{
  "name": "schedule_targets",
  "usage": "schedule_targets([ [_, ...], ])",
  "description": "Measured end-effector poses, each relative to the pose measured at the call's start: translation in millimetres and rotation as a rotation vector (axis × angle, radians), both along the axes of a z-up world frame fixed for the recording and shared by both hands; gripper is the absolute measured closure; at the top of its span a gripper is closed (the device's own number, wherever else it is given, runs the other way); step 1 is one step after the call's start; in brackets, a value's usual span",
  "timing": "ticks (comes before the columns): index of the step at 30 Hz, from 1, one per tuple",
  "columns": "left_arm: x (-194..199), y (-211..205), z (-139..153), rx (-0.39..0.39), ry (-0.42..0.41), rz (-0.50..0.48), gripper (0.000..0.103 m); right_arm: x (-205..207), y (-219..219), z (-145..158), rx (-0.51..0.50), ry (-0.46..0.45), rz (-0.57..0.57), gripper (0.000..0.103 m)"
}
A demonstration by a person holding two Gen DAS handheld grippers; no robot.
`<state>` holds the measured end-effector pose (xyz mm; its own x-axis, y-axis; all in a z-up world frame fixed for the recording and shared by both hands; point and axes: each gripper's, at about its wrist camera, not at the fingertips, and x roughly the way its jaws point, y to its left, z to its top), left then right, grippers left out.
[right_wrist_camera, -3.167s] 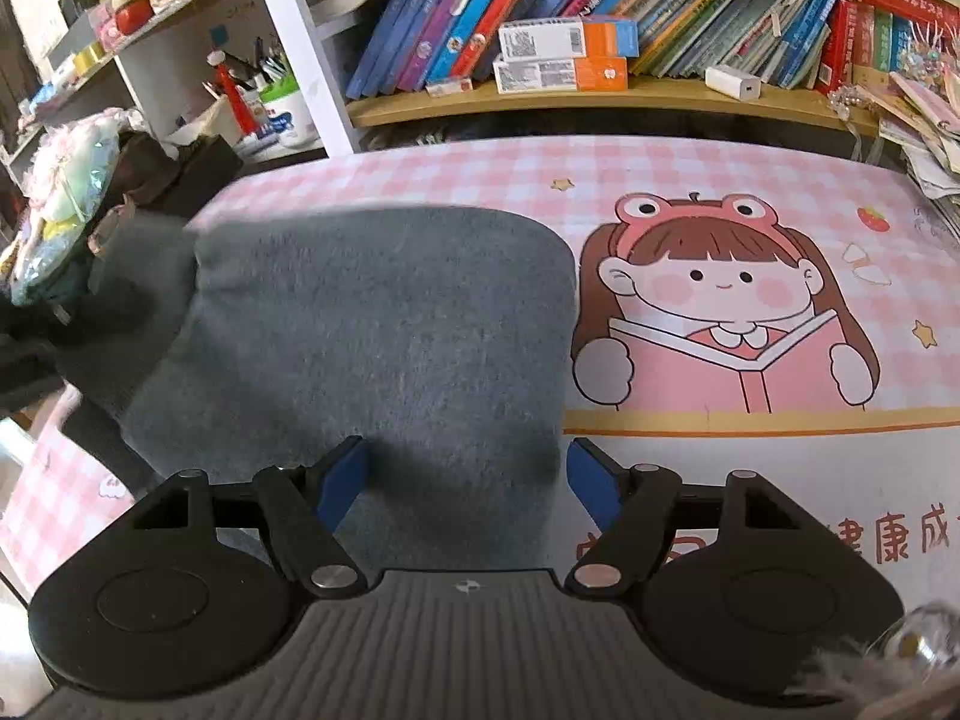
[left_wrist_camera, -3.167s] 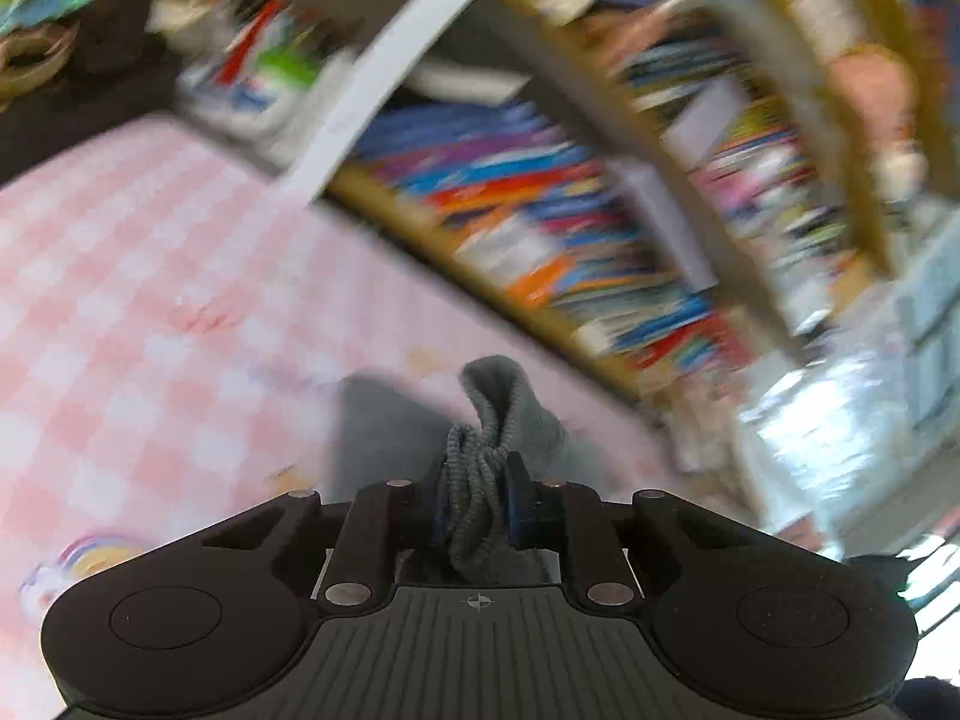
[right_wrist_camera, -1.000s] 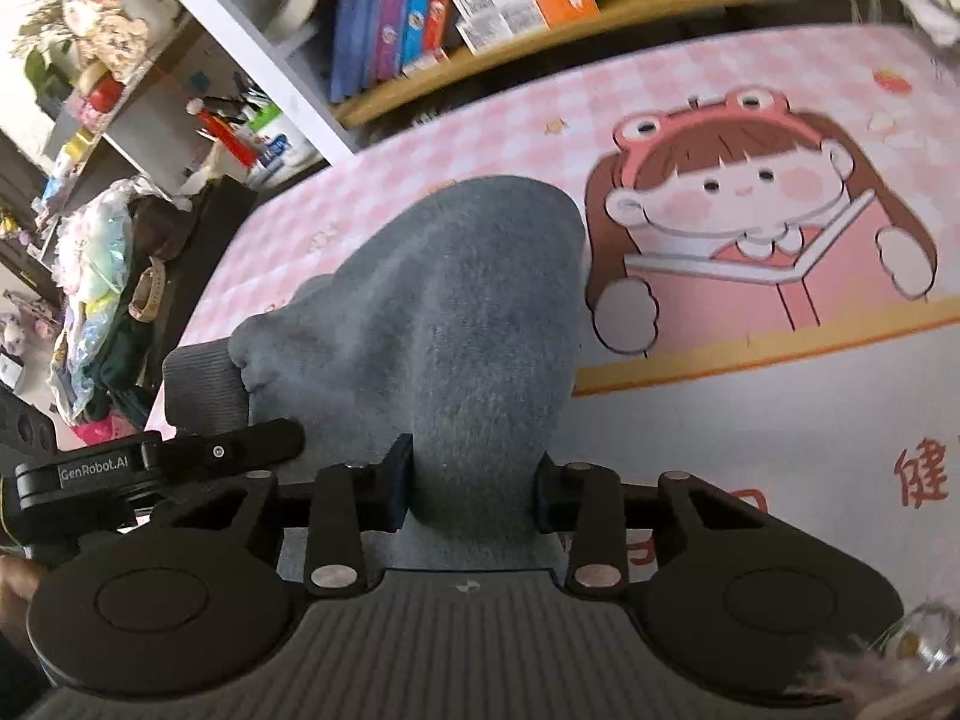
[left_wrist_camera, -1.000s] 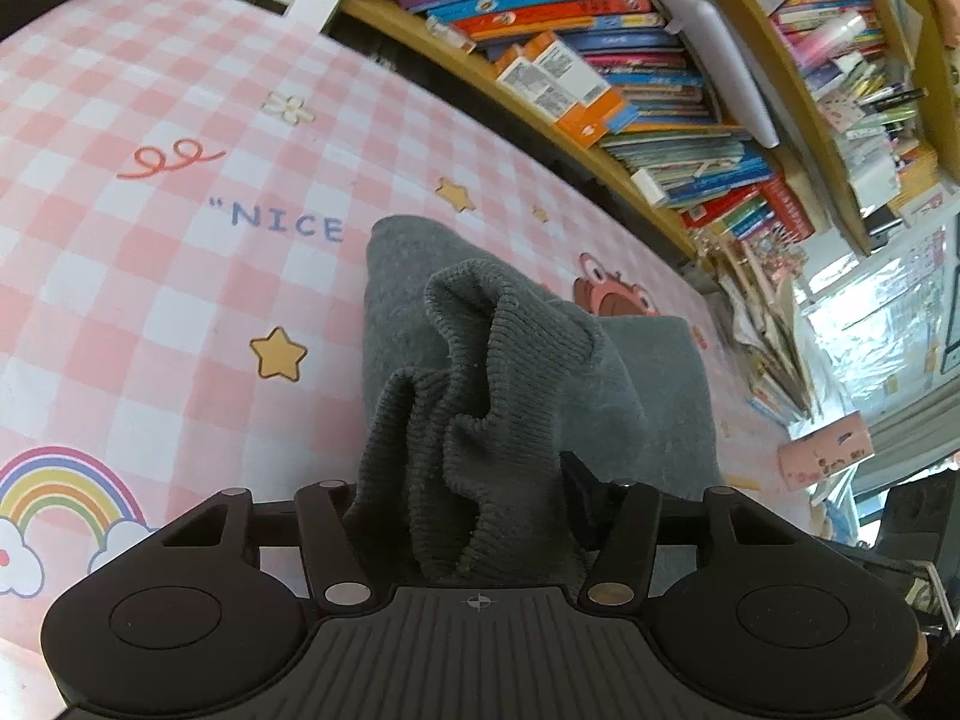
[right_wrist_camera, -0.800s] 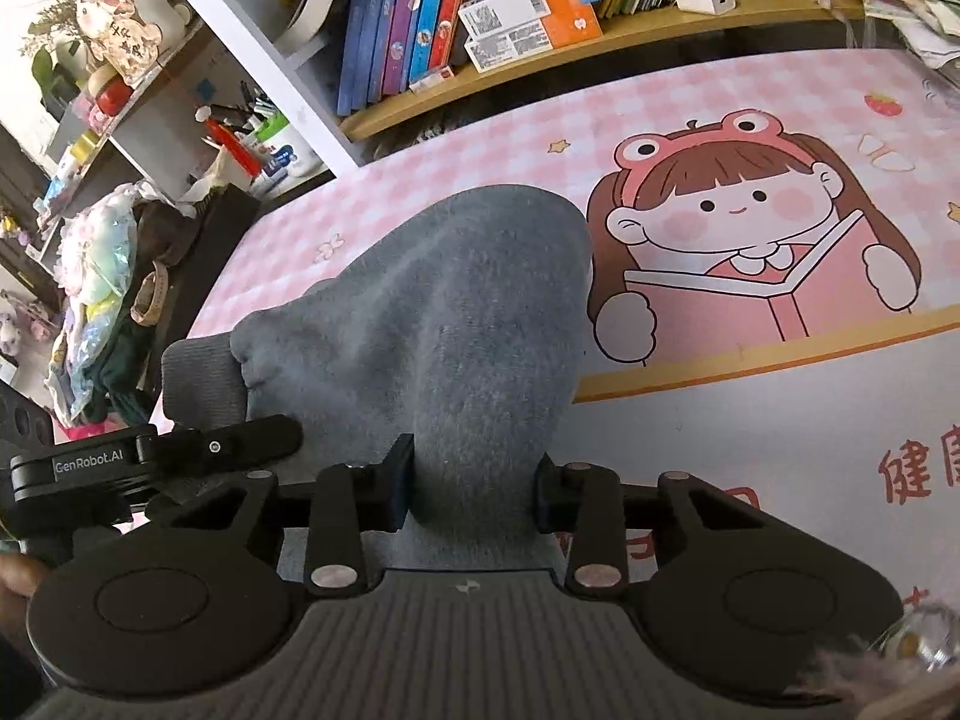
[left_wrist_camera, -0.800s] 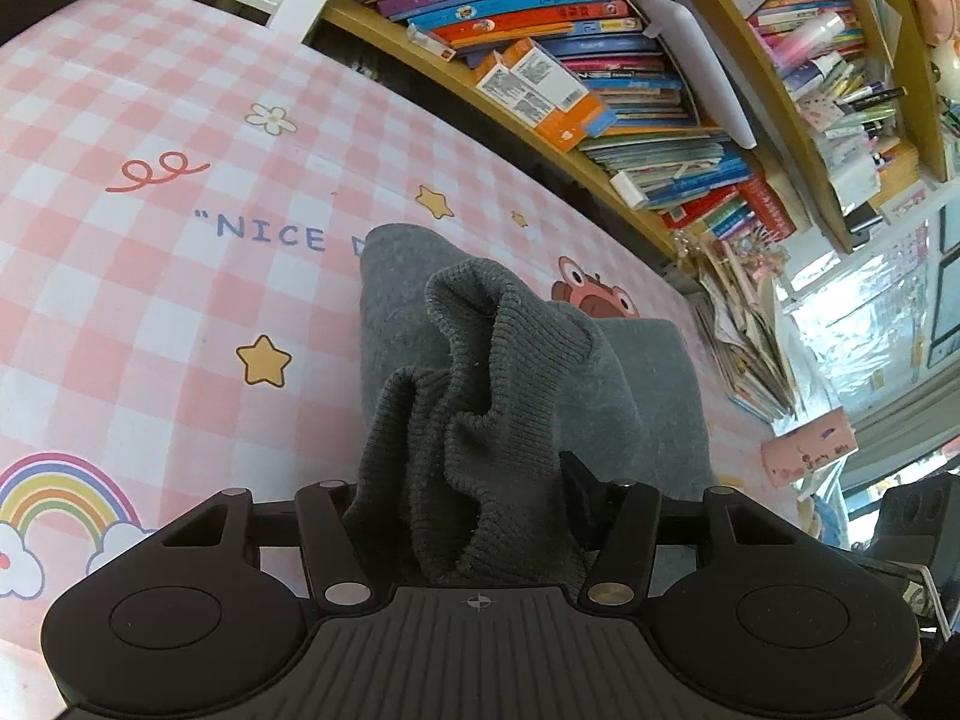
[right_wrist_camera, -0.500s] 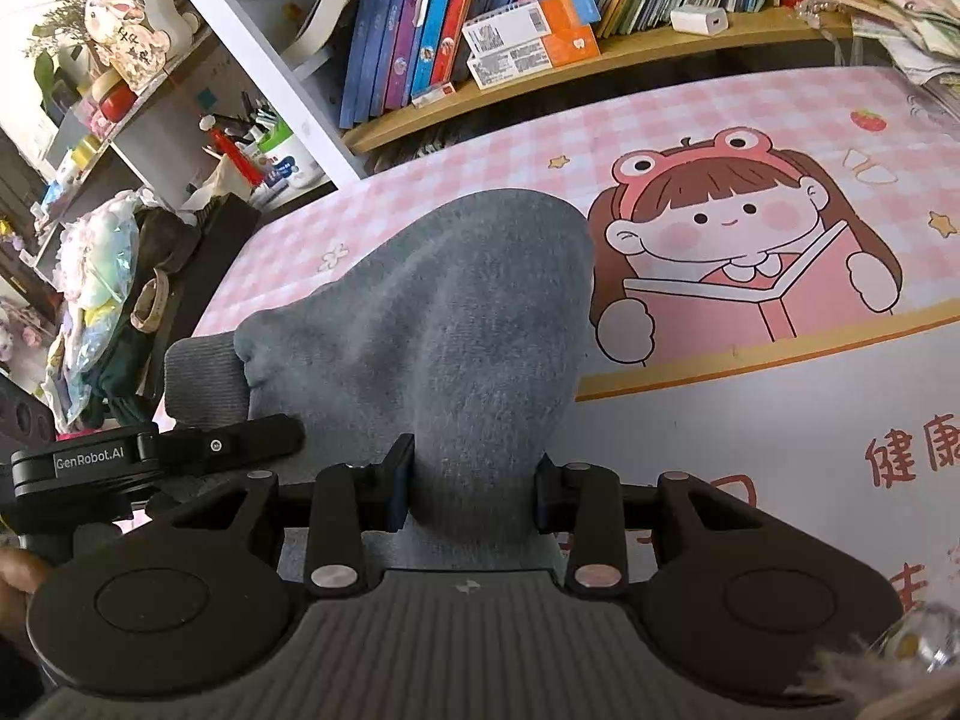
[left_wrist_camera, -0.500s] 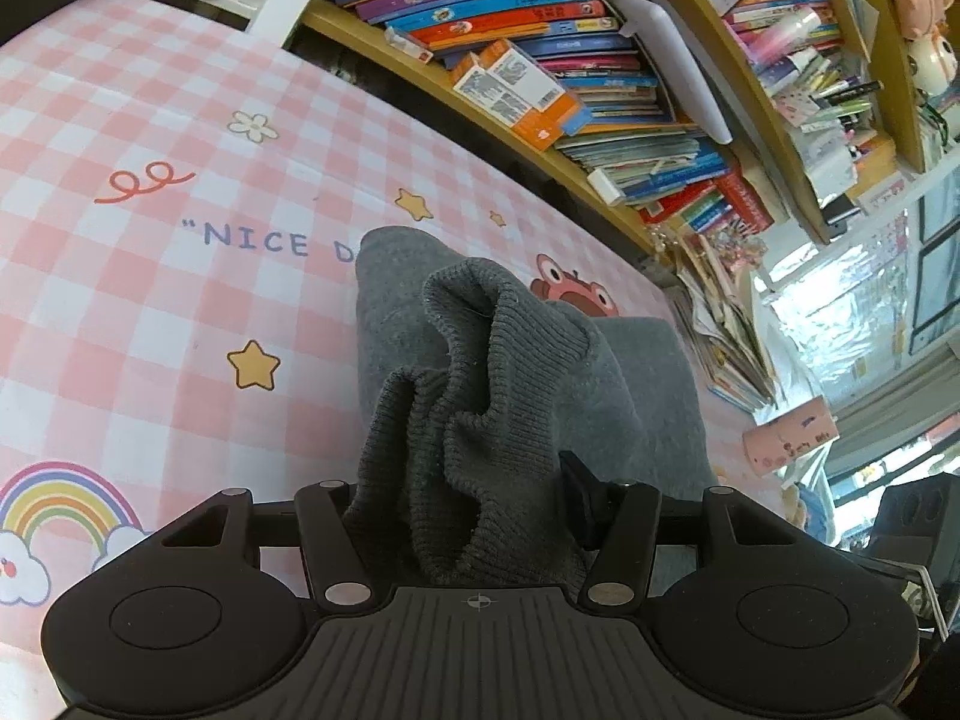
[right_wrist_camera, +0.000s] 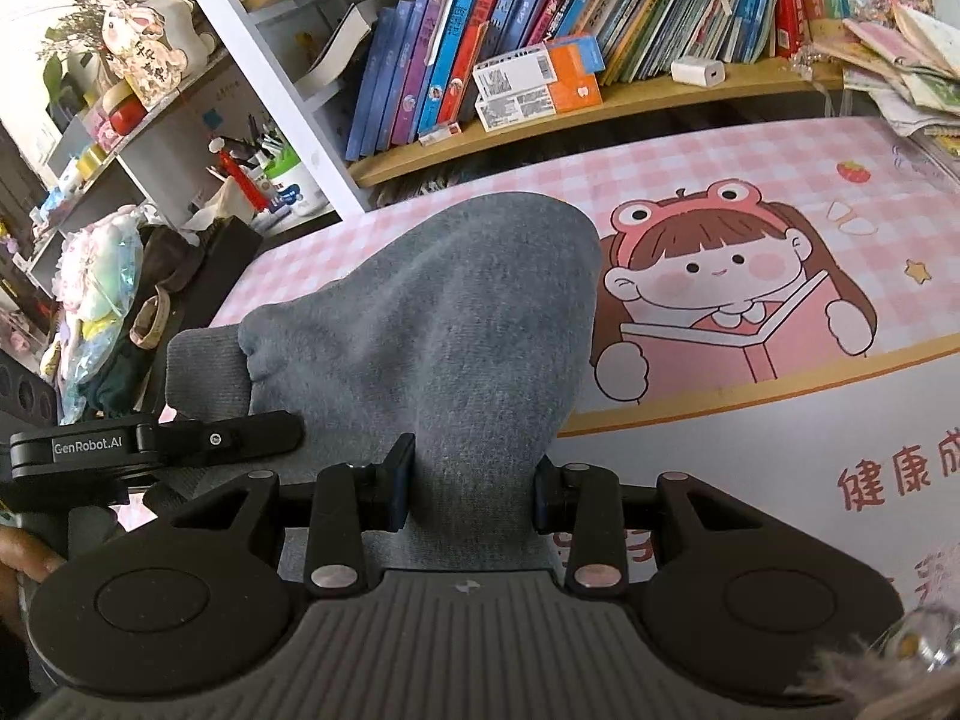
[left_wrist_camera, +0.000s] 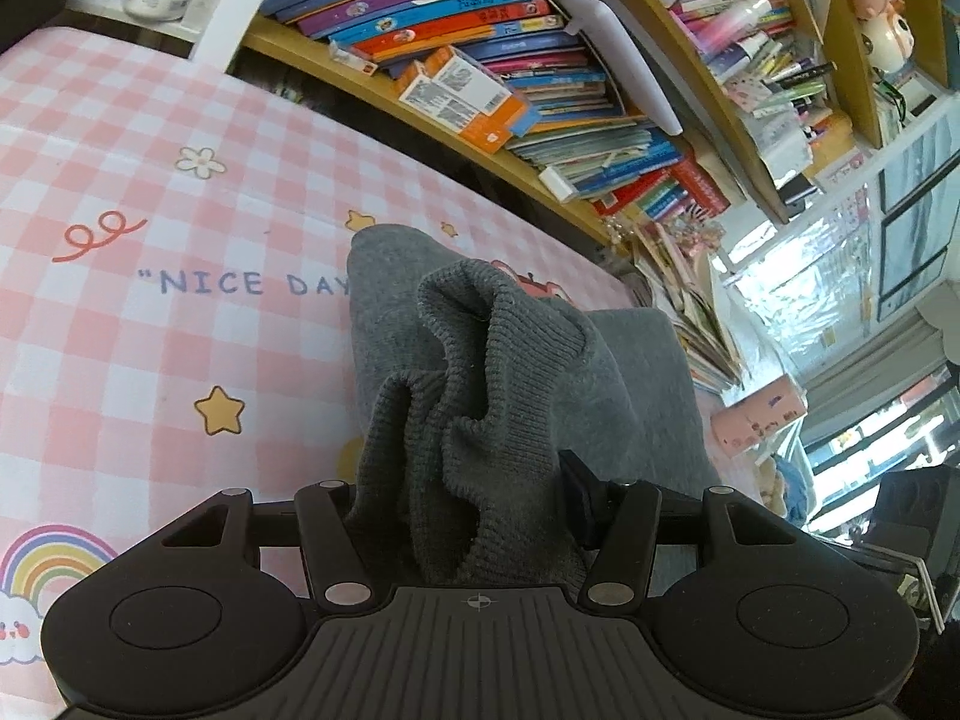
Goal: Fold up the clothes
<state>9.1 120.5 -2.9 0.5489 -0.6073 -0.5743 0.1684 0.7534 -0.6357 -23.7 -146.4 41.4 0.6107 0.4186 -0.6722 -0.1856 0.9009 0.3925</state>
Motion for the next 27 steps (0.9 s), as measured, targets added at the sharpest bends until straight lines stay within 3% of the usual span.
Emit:
schedule_targets([
  [9,18,-16,6,-0.005,-0.014,0.014,0.048,19,-15,6,-0.011,-0.029,0.028,0.070],
  [27,97,-61,18,0.067,-0.032,0.077,0.048,123,-62,1,0.023,-0.047,0.110,0.070],
])
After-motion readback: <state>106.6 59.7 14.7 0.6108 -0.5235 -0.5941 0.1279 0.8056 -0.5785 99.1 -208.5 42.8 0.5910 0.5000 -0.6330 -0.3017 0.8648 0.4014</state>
